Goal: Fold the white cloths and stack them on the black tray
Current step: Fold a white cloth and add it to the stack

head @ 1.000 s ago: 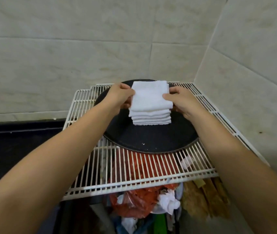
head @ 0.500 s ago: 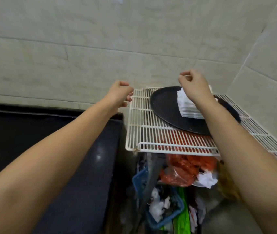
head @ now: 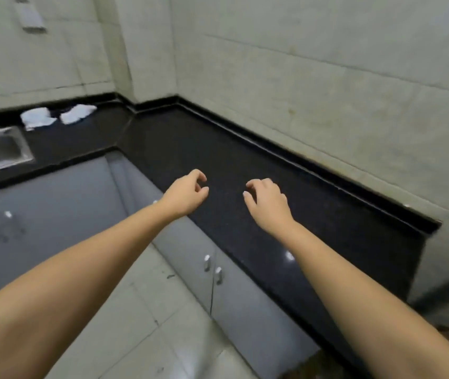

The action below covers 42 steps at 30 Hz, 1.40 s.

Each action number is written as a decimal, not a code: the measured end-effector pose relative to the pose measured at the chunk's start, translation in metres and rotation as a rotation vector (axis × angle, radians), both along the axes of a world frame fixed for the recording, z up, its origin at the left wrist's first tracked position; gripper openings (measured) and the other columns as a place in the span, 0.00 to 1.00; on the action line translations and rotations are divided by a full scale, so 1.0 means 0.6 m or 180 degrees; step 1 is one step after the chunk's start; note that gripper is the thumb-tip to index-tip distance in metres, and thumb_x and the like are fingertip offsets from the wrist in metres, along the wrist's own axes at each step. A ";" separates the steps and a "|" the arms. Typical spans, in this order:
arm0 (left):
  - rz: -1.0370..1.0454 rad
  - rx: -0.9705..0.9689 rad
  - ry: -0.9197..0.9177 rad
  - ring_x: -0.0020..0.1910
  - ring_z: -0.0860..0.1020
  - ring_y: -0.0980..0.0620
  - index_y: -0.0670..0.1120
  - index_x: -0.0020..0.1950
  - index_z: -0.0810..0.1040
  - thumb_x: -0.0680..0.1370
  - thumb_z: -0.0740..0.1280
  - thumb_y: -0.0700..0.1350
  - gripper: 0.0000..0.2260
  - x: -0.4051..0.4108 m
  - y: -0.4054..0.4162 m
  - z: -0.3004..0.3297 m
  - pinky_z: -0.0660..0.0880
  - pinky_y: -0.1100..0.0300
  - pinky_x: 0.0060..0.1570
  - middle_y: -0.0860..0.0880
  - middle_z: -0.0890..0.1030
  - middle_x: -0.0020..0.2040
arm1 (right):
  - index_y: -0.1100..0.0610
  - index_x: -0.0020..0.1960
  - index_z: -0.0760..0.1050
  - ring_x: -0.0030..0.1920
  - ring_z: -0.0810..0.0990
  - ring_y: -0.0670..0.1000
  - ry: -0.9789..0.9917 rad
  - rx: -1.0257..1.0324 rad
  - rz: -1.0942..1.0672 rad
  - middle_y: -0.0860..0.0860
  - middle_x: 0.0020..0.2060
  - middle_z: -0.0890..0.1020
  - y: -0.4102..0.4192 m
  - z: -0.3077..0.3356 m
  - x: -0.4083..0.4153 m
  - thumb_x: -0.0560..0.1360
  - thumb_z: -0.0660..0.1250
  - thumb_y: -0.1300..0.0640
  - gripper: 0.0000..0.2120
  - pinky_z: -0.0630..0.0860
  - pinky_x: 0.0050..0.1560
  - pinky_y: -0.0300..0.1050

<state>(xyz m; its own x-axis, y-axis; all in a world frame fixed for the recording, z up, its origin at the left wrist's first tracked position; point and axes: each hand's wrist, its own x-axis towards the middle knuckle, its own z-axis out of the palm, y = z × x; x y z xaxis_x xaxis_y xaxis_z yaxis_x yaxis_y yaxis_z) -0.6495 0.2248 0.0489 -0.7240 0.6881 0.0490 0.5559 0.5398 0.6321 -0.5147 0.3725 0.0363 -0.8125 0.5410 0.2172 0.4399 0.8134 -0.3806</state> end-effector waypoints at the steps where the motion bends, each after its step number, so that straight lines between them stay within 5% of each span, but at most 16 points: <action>1: 0.0133 -0.0139 0.0044 0.44 0.76 0.48 0.44 0.61 0.71 0.79 0.61 0.46 0.12 -0.026 -0.037 -0.019 0.71 0.56 0.47 0.47 0.79 0.47 | 0.54 0.66 0.69 0.63 0.71 0.56 -0.0144 0.0062 0.0184 0.54 0.63 0.72 -0.025 -0.017 -0.038 0.80 0.56 0.49 0.17 0.68 0.60 0.53; 9: 0.0976 -0.0758 -0.0185 0.51 0.76 0.44 0.43 0.62 0.71 0.78 0.61 0.46 0.14 -0.206 -0.222 -0.149 0.72 0.52 0.52 0.42 0.79 0.52 | 0.56 0.68 0.67 0.62 0.71 0.56 -0.0810 0.0254 0.1297 0.55 0.63 0.72 -0.163 -0.135 -0.291 0.81 0.55 0.49 0.18 0.68 0.58 0.53; 19: 0.1217 -0.0826 -0.0327 0.50 0.75 0.47 0.44 0.64 0.70 0.80 0.59 0.45 0.14 -0.495 -0.172 -0.182 0.74 0.53 0.50 0.44 0.78 0.53 | 0.55 0.68 0.66 0.63 0.71 0.56 -0.1164 0.0363 0.1777 0.54 0.63 0.71 -0.103 -0.175 -0.625 0.81 0.54 0.49 0.18 0.68 0.60 0.53; 42: 0.1363 -0.0764 -0.0540 0.50 0.76 0.47 0.44 0.61 0.72 0.79 0.62 0.45 0.12 -1.273 -0.211 -0.201 0.75 0.52 0.52 0.46 0.78 0.51 | 0.54 0.67 0.68 0.63 0.71 0.55 -0.1182 -0.0147 0.1653 0.53 0.63 0.72 -0.139 -0.186 -1.408 0.81 0.55 0.49 0.17 0.68 0.61 0.53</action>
